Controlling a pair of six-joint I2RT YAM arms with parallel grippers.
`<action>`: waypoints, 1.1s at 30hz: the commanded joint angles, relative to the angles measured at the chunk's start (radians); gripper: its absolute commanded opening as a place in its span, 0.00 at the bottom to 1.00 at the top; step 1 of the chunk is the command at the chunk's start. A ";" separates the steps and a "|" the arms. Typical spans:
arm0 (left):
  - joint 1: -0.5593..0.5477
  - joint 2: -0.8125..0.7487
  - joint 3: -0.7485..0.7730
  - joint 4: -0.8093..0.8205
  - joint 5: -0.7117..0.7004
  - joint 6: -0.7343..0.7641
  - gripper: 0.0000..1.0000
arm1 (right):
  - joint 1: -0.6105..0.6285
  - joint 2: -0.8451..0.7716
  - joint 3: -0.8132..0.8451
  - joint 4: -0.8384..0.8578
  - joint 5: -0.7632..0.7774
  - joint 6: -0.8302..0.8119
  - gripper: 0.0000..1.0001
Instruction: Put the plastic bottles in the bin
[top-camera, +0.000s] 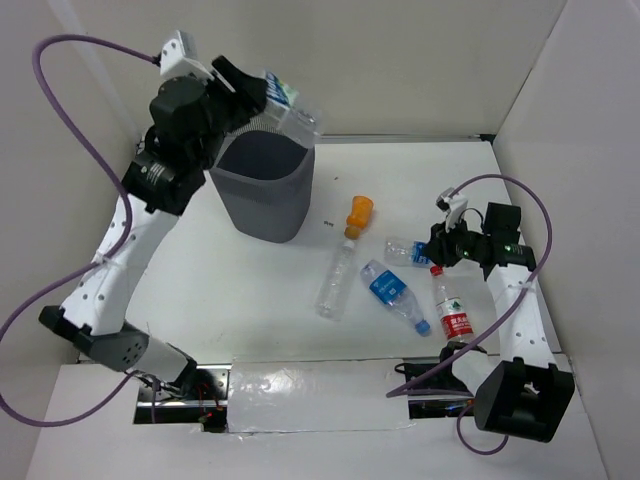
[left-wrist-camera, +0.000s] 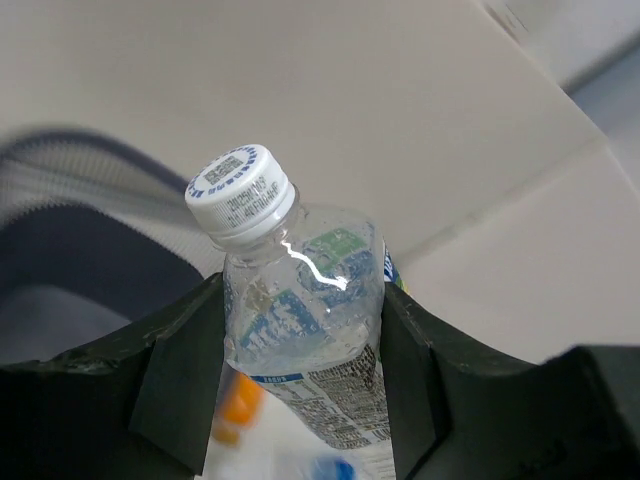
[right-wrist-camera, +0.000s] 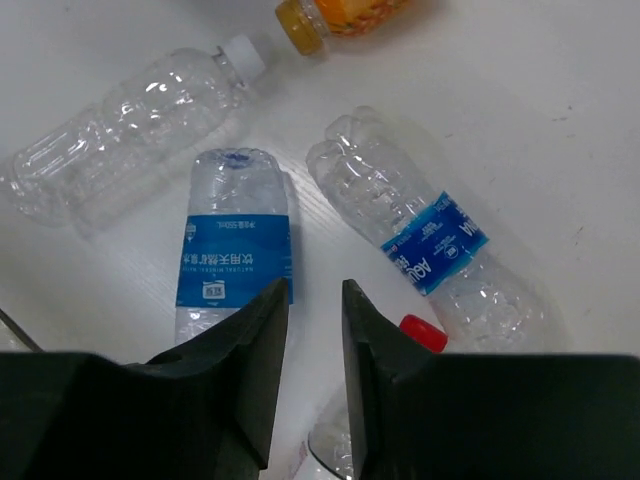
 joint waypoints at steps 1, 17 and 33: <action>0.107 0.122 0.053 0.092 -0.112 0.132 0.04 | -0.004 -0.036 0.041 -0.067 -0.111 -0.073 0.38; 0.048 0.220 0.059 0.168 -0.270 0.438 0.99 | 0.276 0.156 0.097 -0.142 0.114 0.004 0.87; -0.530 -0.271 -0.877 0.141 -0.172 0.242 0.99 | 0.652 0.439 0.095 -0.012 0.487 0.050 0.95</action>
